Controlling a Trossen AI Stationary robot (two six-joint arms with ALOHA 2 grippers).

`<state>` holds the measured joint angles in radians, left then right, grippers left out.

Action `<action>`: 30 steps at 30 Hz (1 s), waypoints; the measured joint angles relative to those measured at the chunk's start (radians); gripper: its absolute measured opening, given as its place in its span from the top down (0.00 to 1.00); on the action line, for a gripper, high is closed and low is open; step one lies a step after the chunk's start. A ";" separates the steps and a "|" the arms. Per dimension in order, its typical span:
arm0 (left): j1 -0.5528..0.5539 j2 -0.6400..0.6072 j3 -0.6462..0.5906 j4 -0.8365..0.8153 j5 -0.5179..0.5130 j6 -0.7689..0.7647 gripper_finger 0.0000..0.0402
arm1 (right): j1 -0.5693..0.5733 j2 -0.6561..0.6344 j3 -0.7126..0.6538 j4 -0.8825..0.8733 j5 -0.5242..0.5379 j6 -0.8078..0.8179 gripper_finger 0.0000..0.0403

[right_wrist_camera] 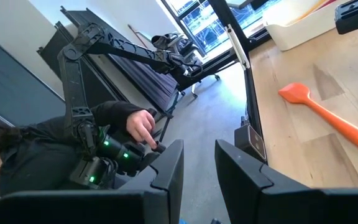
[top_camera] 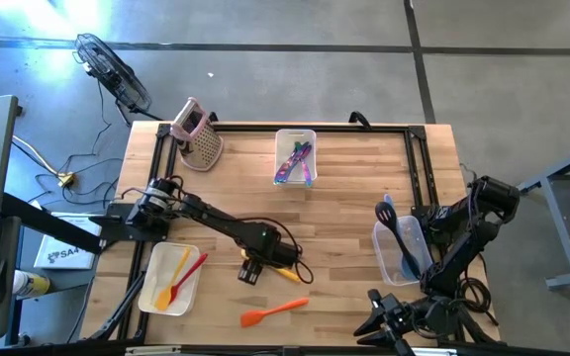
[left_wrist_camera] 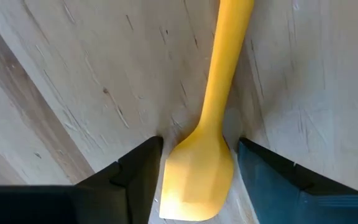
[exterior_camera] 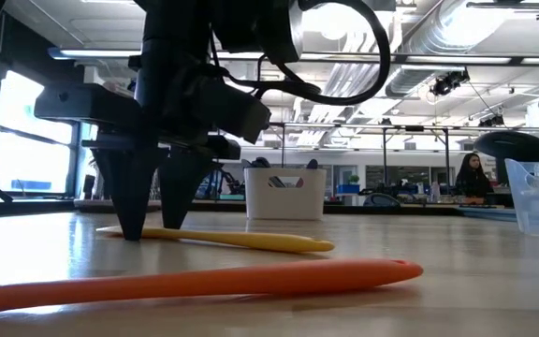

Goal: Pick & Place Kitchen Items
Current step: Put the yellow spatula into the left white bin

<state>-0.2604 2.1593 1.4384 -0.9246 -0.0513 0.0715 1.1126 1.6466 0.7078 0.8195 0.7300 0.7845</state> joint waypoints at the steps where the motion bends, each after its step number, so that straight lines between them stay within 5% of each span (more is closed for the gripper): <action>1: 0.000 0.000 -0.001 0.002 0.002 0.002 0.51 | 0.000 0.000 0.000 0.000 0.000 0.000 0.79; 23: 0.016 0.000 -0.002 0.032 0.078 0.040 0.95 | 0.000 0.000 0.000 0.000 0.000 -0.002 0.79; 30: 0.014 0.000 -0.002 0.034 0.117 0.032 0.96 | 0.000 0.000 0.000 -0.001 0.000 -0.002 0.79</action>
<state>-0.2465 2.1590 1.4364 -0.8907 0.0654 0.1038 1.1126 1.6463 0.7078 0.8188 0.7300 0.7822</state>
